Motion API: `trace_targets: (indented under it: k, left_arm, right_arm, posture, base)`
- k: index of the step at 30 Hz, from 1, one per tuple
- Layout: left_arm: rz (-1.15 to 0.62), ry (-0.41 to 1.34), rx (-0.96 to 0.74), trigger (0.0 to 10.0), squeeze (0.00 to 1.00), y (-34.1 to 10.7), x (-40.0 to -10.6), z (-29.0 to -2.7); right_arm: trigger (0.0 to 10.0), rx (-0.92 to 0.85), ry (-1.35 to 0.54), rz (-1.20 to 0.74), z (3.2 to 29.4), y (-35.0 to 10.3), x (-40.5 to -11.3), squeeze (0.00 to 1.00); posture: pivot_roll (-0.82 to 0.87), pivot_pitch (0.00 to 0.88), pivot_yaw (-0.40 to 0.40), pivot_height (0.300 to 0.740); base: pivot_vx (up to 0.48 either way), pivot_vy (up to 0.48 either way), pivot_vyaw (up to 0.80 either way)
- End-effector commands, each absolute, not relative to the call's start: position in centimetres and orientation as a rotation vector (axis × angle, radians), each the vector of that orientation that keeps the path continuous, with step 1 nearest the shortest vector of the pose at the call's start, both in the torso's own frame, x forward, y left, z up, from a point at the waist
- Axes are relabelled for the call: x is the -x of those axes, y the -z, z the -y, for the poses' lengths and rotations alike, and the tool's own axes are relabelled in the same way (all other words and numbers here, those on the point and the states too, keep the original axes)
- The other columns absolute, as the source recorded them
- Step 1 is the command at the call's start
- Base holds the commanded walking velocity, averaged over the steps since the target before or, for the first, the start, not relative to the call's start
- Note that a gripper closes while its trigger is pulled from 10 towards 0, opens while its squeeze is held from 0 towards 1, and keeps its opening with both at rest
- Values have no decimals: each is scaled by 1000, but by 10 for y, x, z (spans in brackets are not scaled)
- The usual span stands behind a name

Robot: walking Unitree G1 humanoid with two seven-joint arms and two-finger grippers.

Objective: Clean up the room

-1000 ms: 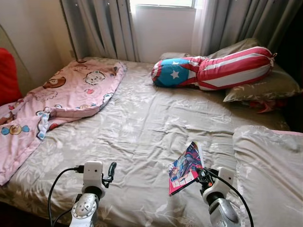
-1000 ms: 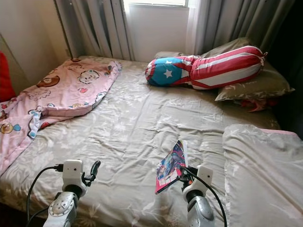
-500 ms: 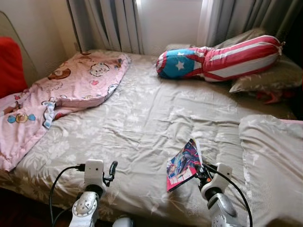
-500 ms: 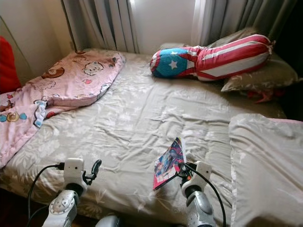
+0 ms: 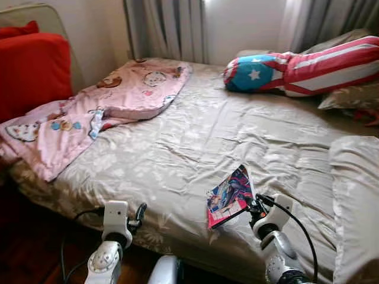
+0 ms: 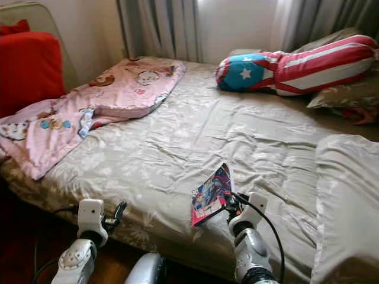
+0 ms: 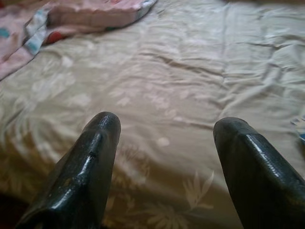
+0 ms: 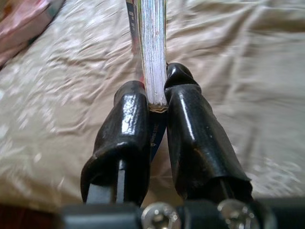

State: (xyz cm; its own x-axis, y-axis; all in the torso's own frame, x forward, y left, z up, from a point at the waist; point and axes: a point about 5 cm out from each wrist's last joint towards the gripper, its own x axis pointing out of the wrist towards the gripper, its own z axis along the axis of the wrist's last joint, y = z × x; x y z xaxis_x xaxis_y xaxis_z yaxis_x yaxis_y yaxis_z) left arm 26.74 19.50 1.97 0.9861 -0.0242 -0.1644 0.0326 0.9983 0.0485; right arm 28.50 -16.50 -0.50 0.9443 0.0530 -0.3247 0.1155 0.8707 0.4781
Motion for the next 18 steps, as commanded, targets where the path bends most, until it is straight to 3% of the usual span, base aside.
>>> trace_targets:
  k: [1, 8, 18]
  left_arm:
    - [-172, 40, -55, 10000, 0, -20, -269, -195]
    - [-152, 52, -75, 10000, 0, -24, -271, -194]
    - [-158, 53, -78, 10000, 0, -22, -270, -193]
  right_arm:
    - [10000, -537, 43, -308, 167, -1, -292, 0]
    - [10000, -587, 93, -268, 176, -4, -293, 0]
    - [10000, -616, 144, -231, 189, -7, -293, 0]
  posture:
    - [81, 0, 15, 643]
    - [85, 0, 15, 643]
    - [82, 0, 15, 643]
  base:
    - [0, 0, 0]
    - [0, 0, 0]
    - [327, 0, 0]
